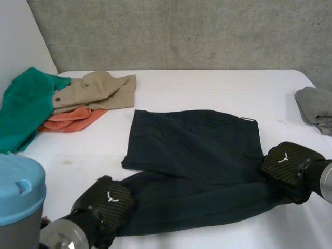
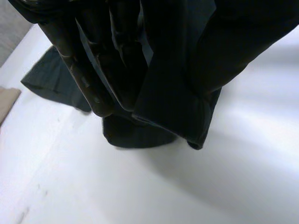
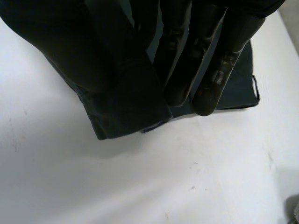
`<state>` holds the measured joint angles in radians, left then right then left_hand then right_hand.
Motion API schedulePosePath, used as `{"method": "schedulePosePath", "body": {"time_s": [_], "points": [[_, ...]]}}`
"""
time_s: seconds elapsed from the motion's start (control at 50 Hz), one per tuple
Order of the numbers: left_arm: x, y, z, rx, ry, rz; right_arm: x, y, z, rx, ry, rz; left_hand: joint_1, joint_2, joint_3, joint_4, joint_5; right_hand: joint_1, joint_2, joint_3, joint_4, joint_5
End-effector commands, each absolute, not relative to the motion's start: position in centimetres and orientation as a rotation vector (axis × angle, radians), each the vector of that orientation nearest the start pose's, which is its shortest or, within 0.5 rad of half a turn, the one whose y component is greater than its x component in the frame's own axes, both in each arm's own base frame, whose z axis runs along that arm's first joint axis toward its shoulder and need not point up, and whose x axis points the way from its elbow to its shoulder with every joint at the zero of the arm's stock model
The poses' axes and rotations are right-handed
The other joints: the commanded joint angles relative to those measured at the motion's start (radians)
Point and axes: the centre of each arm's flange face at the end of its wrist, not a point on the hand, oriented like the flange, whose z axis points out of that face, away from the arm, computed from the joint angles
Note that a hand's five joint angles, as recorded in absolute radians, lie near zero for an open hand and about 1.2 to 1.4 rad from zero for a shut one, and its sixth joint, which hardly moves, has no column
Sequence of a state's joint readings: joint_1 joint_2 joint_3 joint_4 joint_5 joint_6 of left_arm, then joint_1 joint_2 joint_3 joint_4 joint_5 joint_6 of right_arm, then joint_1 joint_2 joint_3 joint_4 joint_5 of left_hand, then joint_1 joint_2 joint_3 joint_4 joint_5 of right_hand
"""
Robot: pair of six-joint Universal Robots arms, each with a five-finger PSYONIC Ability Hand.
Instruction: Fold the laundry.
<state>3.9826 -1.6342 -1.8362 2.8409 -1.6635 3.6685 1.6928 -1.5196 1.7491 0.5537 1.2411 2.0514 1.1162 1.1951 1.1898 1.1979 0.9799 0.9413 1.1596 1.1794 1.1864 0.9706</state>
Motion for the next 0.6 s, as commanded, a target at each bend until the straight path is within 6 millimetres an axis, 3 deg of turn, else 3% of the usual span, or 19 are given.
{"method": "schedulePosePath", "body": {"time_s": [0.02, 0.06, 0.16, 0.28, 0.36, 0.48, 0.6], "points": [[-28.9, -15.6, 20.0, 1.454, 2.184, -1.733, 21.2, -23.0, 19.9, -1.839, 2.276, -1.344, 0.28, 0.201, 0.206, 0.198, 0.242, 0.455, 0.237, 0.217, 0.21, 0.251], [-30.2, -18.2, 19.9, 1.383, 2.137, -1.839, 22.3, -24.4, 19.4, -1.824, 2.283, -1.413, 0.28, 0.201, 0.206, 0.198, 0.242, 0.455, 0.237, 0.217, 0.21, 0.251], [-33.0, -22.3, 19.8, 1.287, 2.043, -2.008, 24.4, -27.4, 18.9, -1.839, 2.28, -1.6, 0.28, 0.201, 0.206, 0.198, 0.242, 0.455, 0.237, 0.217, 0.21, 0.251], [-35.2, -26.8, 18.3, 1.239, 1.948, -2.08, 26.5, -32.1, 17.0, -1.821, 2.238, -1.803, 0.28, 0.201, 0.206, 0.198, 0.242, 0.455, 0.237, 0.217, 0.21, 0.251], [-36.5, -30.1, 16.3, 1.245, 1.813, -2.074, 27.5, -34.9, 15.9, -1.797, 2.185, -1.938, 0.28, 0.201, 0.206, 0.198, 0.242, 0.455, 0.237, 0.217, 0.21, 0.251], [-36.8, -33.4, 14.3, 1.211, 1.648, -2.055, 28.6, -38.1, 14.0, -1.752, 2.12, -2.115, 0.28, 0.201, 0.206, 0.198, 0.242, 0.455, 0.237, 0.217, 0.21, 0.251], [-36.8, -35.7, 13.9, 1.125, 1.546, -2.119, 29.4, -40.3, 12.0, -1.73, 2.05, -2.254, 0.28, 0.201, 0.206, 0.198, 0.242, 0.455, 0.237, 0.217, 0.21, 0.251]]}}
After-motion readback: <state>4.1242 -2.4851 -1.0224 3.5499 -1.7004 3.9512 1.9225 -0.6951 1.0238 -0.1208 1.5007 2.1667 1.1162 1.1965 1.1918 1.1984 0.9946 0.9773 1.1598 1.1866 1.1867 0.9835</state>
